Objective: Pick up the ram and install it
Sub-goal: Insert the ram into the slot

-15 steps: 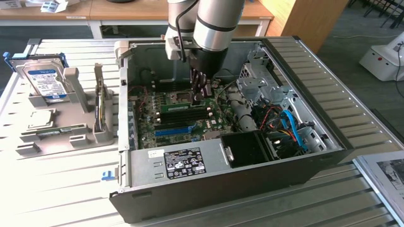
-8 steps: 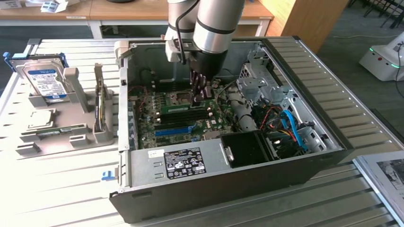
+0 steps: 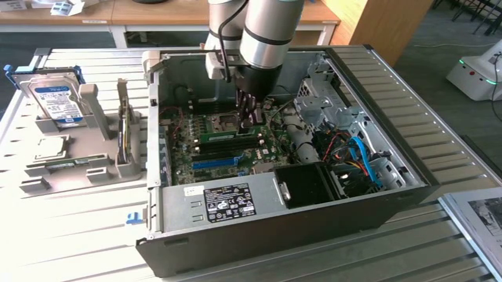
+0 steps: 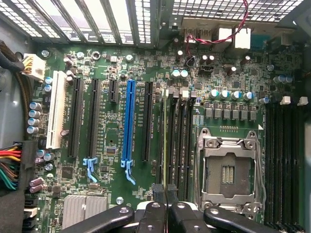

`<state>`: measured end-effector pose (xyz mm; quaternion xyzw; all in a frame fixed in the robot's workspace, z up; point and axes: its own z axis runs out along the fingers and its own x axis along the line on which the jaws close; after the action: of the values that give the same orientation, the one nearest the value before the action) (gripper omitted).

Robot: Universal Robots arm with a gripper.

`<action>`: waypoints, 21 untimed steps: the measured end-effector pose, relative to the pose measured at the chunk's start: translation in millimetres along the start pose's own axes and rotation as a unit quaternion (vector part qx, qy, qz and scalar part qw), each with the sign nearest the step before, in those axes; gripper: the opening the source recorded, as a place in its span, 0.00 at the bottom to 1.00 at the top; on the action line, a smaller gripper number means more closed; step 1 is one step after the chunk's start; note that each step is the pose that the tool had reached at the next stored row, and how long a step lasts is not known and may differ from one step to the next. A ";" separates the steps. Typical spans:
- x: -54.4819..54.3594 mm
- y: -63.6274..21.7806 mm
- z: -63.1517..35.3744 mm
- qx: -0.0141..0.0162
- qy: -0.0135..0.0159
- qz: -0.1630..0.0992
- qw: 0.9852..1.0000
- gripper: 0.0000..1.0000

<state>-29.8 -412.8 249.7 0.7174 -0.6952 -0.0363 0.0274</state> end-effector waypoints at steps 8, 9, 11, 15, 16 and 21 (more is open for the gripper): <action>0.5 -0.6 0.1 0.000 0.000 0.002 1.000 0.11; 0.5 -0.7 0.1 0.000 0.000 0.002 1.000 0.11; 0.7 -0.9 0.0 0.000 0.000 0.004 1.000 0.11; 0.9 -1.4 0.0 0.000 -0.001 0.006 1.000 0.11; 0.9 -1.5 -0.1 0.000 -0.001 0.006 1.000 0.11; 1.0 -2.5 -0.1 0.000 -0.001 0.007 1.000 0.11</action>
<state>-27.3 -413.7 249.6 0.7124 -0.7003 -0.0365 0.0270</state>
